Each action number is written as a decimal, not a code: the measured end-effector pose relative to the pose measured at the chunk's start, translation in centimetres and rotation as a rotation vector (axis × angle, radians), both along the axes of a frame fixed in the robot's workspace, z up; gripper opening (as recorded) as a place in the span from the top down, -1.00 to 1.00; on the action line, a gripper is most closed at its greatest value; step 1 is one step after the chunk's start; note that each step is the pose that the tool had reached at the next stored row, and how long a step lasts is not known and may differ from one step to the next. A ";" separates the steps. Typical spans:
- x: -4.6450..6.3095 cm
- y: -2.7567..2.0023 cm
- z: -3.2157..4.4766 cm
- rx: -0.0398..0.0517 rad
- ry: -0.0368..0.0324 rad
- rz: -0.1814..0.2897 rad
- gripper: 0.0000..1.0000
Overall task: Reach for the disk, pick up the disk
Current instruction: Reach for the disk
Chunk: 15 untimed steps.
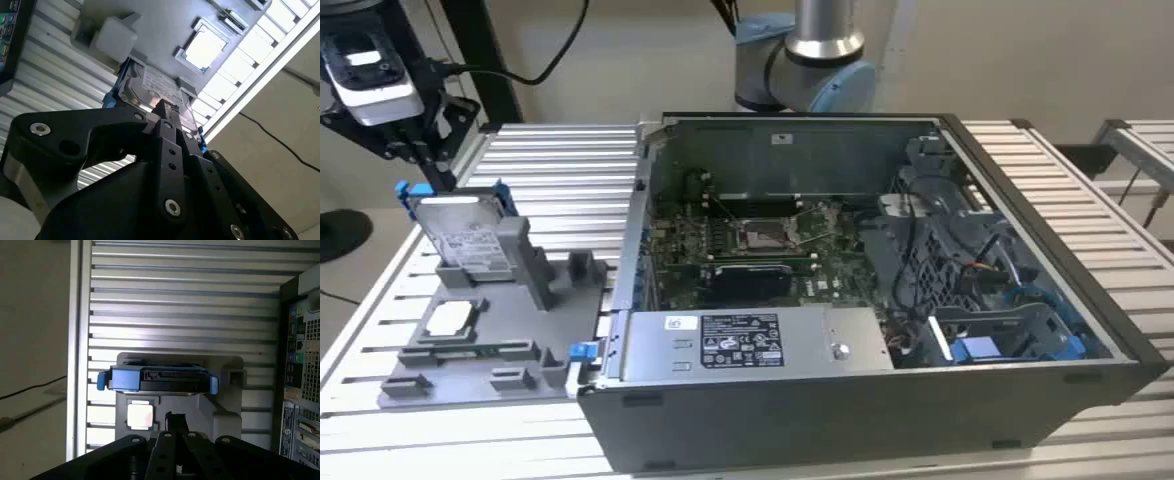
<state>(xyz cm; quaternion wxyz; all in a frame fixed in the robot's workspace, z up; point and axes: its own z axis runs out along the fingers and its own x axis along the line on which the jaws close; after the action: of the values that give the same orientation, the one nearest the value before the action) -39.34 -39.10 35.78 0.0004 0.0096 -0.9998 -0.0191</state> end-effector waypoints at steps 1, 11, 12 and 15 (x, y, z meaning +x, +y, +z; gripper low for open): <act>0.0 0.00 0.00 0.0000 0.0000 0.000 1.00; 0.0 0.00 0.00 0.0000 0.0000 0.000 1.00; 0.0 0.00 0.00 0.0000 0.0000 0.000 1.00; 0.0 0.23 0.00 -0.0001 0.0000 0.000 1.00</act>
<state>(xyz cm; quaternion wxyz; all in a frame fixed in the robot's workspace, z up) -39.35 -38.88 35.77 0.0004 0.0095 -0.9998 -0.0191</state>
